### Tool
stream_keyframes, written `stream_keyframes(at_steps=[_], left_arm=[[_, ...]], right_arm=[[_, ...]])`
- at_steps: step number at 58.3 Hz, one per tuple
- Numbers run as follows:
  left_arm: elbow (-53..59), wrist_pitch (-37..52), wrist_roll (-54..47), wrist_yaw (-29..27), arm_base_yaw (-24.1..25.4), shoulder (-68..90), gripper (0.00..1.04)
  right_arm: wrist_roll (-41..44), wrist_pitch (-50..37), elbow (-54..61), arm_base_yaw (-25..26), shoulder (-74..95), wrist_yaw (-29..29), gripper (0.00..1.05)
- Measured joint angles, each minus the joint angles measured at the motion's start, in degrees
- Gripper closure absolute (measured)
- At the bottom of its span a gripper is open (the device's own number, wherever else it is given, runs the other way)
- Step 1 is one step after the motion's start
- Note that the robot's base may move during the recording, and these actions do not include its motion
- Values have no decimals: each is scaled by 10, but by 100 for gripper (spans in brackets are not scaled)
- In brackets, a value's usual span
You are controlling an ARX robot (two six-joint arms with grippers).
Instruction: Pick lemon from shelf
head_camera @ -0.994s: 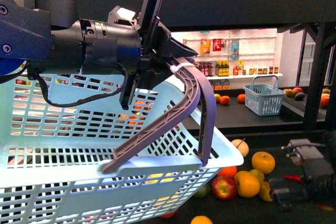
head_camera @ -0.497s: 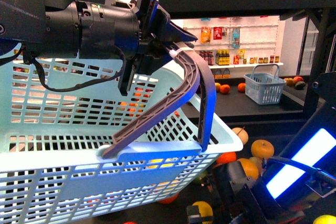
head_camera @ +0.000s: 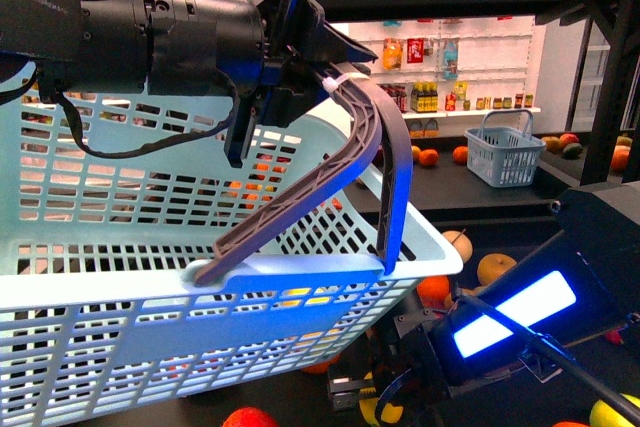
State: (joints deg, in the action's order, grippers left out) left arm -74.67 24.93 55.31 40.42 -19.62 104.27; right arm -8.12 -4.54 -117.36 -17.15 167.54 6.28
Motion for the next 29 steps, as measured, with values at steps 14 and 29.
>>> stream_keyframes(at_steps=[14,29], left_arm=[[0,0,0,-1,0,0,97],[0,0,0,-1,0,0,97]], right_arm=[[2,43,-73,-1,46,17,7],[3,83,-151,2,93,22,7]])
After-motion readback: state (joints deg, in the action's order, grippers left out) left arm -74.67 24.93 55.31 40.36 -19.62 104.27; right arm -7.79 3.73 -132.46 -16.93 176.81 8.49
